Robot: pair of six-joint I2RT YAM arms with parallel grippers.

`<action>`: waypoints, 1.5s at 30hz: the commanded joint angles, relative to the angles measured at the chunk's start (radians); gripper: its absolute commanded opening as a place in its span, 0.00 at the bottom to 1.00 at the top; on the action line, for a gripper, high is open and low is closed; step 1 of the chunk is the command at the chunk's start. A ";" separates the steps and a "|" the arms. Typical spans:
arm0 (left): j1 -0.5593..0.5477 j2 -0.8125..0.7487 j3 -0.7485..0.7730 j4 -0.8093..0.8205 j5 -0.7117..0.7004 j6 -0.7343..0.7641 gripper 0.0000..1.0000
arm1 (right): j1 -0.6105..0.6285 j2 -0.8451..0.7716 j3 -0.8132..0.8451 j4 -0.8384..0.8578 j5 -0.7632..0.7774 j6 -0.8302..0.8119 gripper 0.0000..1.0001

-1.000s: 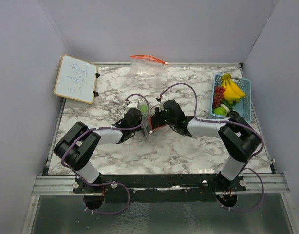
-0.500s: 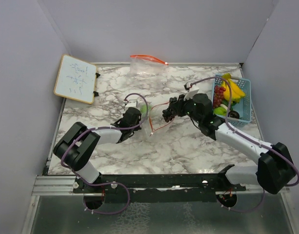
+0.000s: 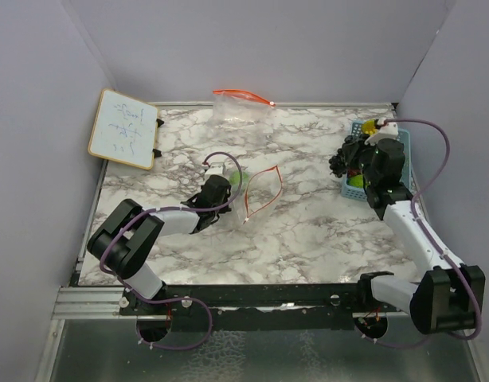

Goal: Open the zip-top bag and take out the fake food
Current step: Place the fake fruit in the bin.

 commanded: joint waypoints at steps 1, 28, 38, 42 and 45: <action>0.006 0.000 0.009 0.017 0.009 0.012 0.00 | -0.111 0.024 0.057 -0.032 0.063 -0.033 0.01; 0.006 -0.014 0.000 0.029 0.046 0.020 0.00 | -0.202 -0.072 -0.126 0.065 0.383 -0.047 0.85; 0.005 -0.021 0.001 0.036 0.037 0.021 0.00 | -0.087 -0.093 -0.120 0.086 -0.124 -0.025 0.61; 0.006 -0.035 0.002 0.028 0.028 0.023 0.00 | 0.108 -0.011 -0.085 0.110 -0.125 -0.029 0.49; -0.012 -0.106 0.008 -0.005 -0.031 0.051 0.00 | 0.197 0.049 -0.061 0.137 -0.122 -0.027 0.46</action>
